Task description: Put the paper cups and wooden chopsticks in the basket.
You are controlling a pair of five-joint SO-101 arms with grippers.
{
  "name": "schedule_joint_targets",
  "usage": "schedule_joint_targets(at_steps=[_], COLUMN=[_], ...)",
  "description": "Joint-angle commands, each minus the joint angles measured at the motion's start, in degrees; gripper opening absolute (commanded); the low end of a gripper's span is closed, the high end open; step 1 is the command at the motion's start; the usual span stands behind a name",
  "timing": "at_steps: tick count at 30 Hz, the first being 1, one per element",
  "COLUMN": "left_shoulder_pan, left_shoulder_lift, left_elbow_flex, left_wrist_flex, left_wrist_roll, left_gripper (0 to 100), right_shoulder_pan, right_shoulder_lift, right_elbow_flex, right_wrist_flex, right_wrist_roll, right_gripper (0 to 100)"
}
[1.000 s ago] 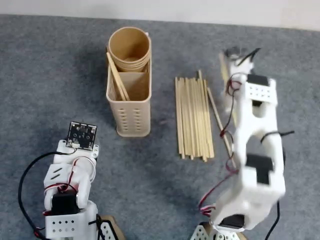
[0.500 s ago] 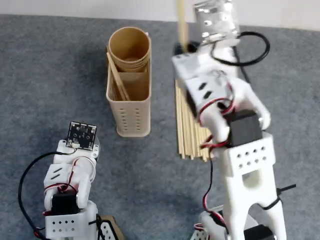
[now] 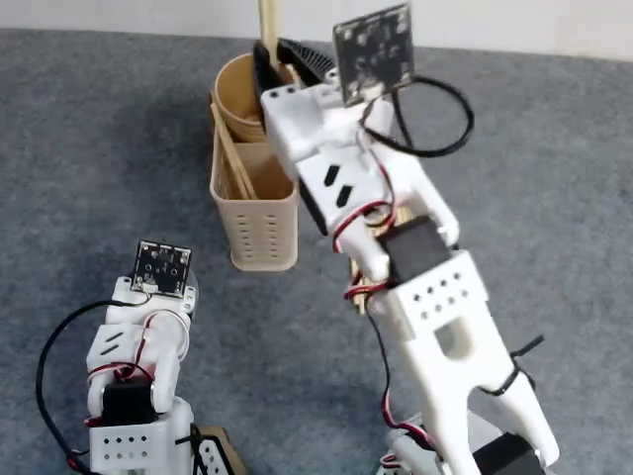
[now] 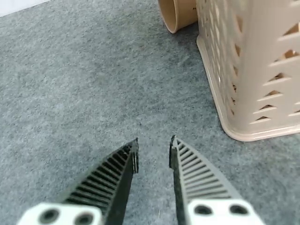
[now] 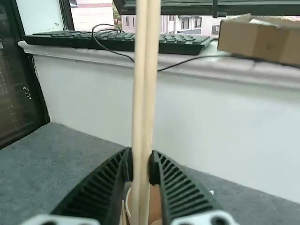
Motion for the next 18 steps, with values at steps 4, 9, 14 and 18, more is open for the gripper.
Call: schedule_joint_targets(at_steps=[4,9,14,18], left_shoulder_pan=[0.84,0.84,0.84,0.84], left_shoulder_lift=[-0.4,-0.4,-0.4,-0.4], left_elbow_flex=[0.66,0.66,0.57,0.57], left_wrist_flex=[-1.32,-1.32,-1.32,-1.32], left_wrist_roll=[0.09,0.09,0.09,0.09], left_gripper=[13,13,13,13], right_shoulder_pan=[-0.66,-0.66,-0.75,-1.1], right_shoulder_lift=[-0.22,-0.22,-2.15,-4.18], right_elbow_flex=[12.97,16.13,14.29,10.33], right_wrist_flex=[-9.45,-10.07,-1.71,3.74], right_wrist_roll=[-0.53,-0.62,-0.62,-0.53], right_gripper=[0.5,5.6,14.9,14.9])
